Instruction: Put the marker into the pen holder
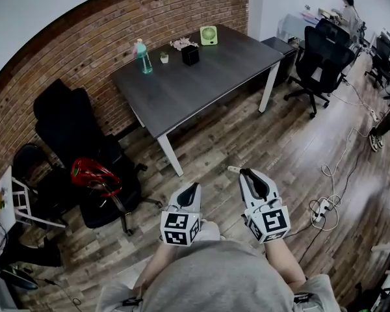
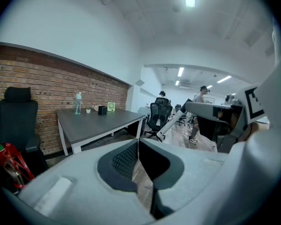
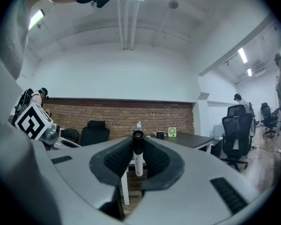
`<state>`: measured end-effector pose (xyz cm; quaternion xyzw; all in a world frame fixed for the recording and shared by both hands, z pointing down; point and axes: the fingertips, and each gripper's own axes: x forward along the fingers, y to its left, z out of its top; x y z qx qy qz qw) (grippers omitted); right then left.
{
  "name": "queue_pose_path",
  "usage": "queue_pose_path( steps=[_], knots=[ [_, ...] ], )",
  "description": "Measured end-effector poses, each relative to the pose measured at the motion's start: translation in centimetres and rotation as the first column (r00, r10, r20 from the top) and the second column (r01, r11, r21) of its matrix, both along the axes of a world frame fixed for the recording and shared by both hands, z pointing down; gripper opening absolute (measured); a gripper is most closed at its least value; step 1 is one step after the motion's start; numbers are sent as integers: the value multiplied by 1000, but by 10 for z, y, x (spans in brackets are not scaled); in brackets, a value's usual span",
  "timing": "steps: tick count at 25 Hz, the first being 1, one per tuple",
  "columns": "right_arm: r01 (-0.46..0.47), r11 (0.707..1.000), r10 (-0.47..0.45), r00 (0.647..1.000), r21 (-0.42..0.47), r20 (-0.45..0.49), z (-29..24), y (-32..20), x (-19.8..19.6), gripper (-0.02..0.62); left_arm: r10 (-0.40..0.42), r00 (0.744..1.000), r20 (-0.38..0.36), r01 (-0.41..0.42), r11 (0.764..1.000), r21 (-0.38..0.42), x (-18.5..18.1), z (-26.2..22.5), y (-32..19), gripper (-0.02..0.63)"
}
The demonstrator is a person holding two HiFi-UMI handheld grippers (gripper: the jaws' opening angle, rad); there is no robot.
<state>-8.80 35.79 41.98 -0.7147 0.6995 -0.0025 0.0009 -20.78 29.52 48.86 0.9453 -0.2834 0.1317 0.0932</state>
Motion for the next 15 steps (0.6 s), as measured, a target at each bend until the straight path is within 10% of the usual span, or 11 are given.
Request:
queue_pose_path(
  steps=[15],
  knots=[
    [-27, 999, 27, 1000, -28, 12, 8, -28, 29, 66, 16, 1000, 7, -15, 999, -44, 28, 17, -29, 18]
  ],
)
